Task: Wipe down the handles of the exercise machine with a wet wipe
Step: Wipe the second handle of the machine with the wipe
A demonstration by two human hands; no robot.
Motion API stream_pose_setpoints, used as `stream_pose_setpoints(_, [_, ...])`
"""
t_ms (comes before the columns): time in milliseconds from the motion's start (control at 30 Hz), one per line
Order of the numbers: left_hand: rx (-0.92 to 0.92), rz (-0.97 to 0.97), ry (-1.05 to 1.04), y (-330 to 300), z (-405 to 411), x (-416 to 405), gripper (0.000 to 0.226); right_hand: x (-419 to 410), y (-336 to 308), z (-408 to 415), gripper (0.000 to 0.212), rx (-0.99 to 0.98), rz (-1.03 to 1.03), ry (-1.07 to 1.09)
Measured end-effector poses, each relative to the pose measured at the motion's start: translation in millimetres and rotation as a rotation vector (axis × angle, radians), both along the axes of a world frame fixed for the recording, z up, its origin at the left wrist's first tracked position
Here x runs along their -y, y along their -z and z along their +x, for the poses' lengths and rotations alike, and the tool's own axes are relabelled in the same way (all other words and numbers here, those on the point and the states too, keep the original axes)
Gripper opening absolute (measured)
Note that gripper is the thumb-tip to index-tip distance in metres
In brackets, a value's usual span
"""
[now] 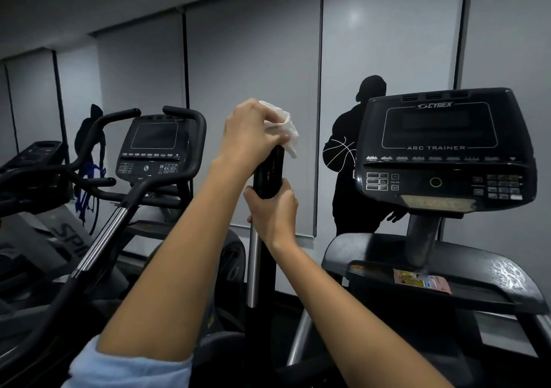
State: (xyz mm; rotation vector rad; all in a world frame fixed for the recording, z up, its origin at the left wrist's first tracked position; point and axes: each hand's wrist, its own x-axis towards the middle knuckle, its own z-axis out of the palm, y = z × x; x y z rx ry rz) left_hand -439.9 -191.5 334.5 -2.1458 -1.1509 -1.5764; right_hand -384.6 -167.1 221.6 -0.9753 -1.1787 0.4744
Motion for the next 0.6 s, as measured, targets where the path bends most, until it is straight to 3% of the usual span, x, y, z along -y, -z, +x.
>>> stream_pose_setpoints(167, [0.079, -0.021, -0.087, -26, 7, -21, 0.025, 1, 0, 2, 0.022, 0.021, -0.005, 0.0])
stream_pose_setpoints(400, [0.294, -0.085, -0.081, -25, -6, -48, 0.023, 2, 1, 2, 0.032, 0.049, 0.033, -0.001])
stream_pose_setpoints(533, [0.399, -0.091, 0.21, -9, -20, -28, 0.021, 1, 2, 2, 0.026, 0.05, 0.044, 0.013])
stream_pose_setpoints(600, [0.293, -0.047, 0.271, -5, -22, -18, 0.022, 1, 2, 1, 0.028, 0.036, 0.039, 0.006])
